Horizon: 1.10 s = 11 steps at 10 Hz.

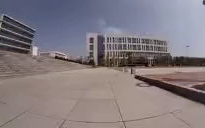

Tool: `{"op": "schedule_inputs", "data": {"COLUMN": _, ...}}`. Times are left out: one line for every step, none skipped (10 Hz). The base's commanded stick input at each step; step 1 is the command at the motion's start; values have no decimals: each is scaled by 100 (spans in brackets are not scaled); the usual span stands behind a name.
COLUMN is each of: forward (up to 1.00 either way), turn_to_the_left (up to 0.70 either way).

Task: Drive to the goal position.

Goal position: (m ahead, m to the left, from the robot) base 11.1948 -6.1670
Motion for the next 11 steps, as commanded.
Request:
{"op": "schedule_inputs", "data": {"forward": 67, "turn_to_the_left": 0}}
{"op": "schedule_inputs", "data": {"forward": 66, "turn_to_the_left": 0}}
{"op": "schedule_inputs", "data": {"forward": 67, "turn_to_the_left": 0}}
{"op": "schedule_inputs", "data": {"forward": 66, "turn_to_the_left": 0}}
{"op": "schedule_inputs", "data": {"forward": 66, "turn_to_the_left": 0}}
{"op": "schedule_inputs", "data": {"forward": 66, "turn_to_the_left": 0}}
{"op": "schedule_inputs", "data": {"forward": 67, "turn_to_the_left": 0}}
{"op": "schedule_inputs", "data": {"forward": 66, "turn_to_the_left": 0}}
{"op": "schedule_inputs", "data": {"forward": 66, "turn_to_the_left": 0}}
{"op": "schedule_inputs", "data": {"forward": 66, "turn_to_the_left": 0}}
{"op": "schedule_inputs", "data": {"forward": 66, "turn_to_the_left": 0}}
